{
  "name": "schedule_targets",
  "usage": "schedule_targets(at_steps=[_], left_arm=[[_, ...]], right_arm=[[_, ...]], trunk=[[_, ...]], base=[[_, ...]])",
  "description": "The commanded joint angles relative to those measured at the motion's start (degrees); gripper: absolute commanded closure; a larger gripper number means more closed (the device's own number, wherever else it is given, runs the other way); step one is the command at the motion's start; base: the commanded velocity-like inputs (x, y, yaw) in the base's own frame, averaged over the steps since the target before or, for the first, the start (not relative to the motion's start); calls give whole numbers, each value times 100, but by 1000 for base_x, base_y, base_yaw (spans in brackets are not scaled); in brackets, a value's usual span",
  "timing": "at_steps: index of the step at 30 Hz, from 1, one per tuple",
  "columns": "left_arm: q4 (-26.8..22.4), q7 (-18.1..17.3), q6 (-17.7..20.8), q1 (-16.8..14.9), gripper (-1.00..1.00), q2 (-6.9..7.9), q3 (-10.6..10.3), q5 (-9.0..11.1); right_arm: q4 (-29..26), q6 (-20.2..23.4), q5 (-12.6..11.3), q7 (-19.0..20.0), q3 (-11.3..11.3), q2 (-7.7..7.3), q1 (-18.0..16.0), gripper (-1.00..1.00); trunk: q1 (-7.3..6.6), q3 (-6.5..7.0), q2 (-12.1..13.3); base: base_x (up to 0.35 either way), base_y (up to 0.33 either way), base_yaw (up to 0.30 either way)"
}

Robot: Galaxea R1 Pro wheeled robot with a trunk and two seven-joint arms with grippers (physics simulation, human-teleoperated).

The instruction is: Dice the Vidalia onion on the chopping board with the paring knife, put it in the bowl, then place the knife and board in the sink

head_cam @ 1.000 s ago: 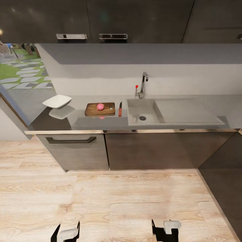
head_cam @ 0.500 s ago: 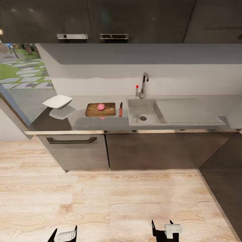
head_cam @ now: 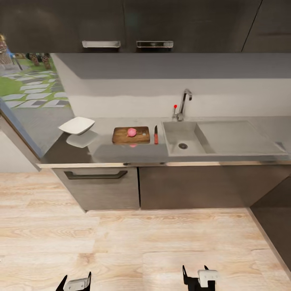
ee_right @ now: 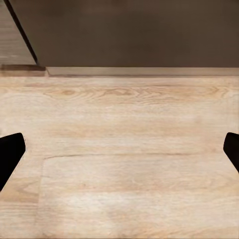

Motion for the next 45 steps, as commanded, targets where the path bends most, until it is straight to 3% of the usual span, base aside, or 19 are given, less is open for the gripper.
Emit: schedule_targets(at_steps=[1,11,12,18,21,45], left_arm=[[21,-2,-27,-9,-100,-1,10,3],[21,-2,86,-9,-100,-7,10,3],[18,-2,193,-9,-100,-8,10,3],[15,-2,271,-9,-100,-15,10,3],[17,-2,280,-9,-100,-16,10,3],[21,-2,283,-9,-100,-68,10,3]], right_arm=[[3,-15,61,-25,-37,6,-3,-100],[154,35,54,-30,-36,10,-3,-100],[548,42,53,-22,-35,14,-3,-100],[1711,47,52,-28,-34,29,-3,-100],[1900,49,52,-30,-36,24,-3,-100],[1946,46,52,-27,-34,21,-3,-100]], trunk=[[3,-7,-7],[3,-7,-7],[3,-7,-7],[3,-7,-7],[3,-7,-7],[3,-7,-7]], base=[[153,260,0],[98,225,0],[10,43,0],[4,17,0],[0,2,0],[0,0,0]])
